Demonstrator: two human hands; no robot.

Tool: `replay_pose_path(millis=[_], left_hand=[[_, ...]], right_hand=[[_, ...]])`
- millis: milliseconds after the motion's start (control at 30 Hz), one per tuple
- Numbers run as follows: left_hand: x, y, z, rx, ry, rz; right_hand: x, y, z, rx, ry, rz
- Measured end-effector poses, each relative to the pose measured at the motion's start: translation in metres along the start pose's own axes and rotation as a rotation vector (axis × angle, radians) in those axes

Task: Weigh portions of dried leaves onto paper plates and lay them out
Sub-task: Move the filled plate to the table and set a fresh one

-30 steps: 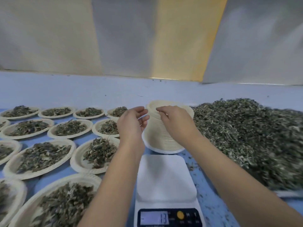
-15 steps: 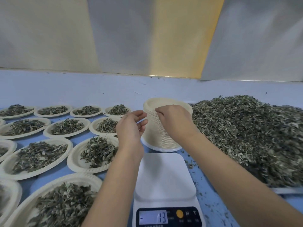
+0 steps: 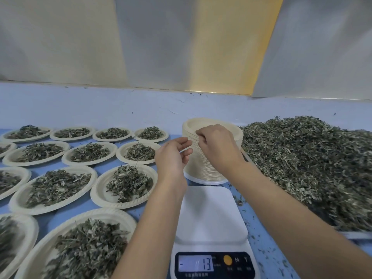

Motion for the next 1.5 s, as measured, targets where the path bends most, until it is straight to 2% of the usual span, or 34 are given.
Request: replay_pose_path(millis=[233, 567, 733, 900, 1033, 1167, 1267, 1400, 1500], left_hand=[[0.0, -0.004, 0.001, -0.009, 0.007, 0.022], [-0.003, -0.006, 0.003, -0.01, 0.004, 0.026], [-0.002, 0.003, -0.004, -0.017, -0.057, -0.05], [-0.001, 0.013, 0.005, -0.174, 0.003, -0.166], [0.002, 0.036, 0.012, -0.445, 0.019, -0.29], [0.013, 0.056, 0.013, -0.637, -0.075, -0.333], [0.02, 0.061, 0.014, -0.715, -0.159, -0.299], [0.021, 0.058, 0.017, -0.853, -0.254, -0.201], [0.021, 0.065, 0.021, -0.879, -0.256, -0.199]], right_hand=[[-0.002, 0.001, 0.003, 0.047, 0.037, 0.028], [0.005, 0.004, 0.02, -0.115, 0.252, 0.046], [0.028, -0.026, 0.042, -0.177, 0.443, 0.238], [0.051, -0.043, 0.039, -0.237, 0.449, 0.282], [0.056, -0.024, 0.039, -0.322, 0.368, 0.144], [0.06, 0.024, 0.05, -0.406, 0.37, -0.202], [0.068, 0.056, 0.041, -0.661, 0.245, -0.427], [0.086, 0.075, 0.036, -0.746, 0.251, -0.553], [0.097, 0.083, 0.022, -0.858, 0.194, -0.614]])
Point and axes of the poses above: each hand's wrist, its own x-axis away from the middle knuckle, its own z-axis out of the back of the hand, y = z × x, the point moved 8 cm from there along -x, towards the middle knuckle, and after that the axes turned 12 degrees about x, right-handed, at the moved point
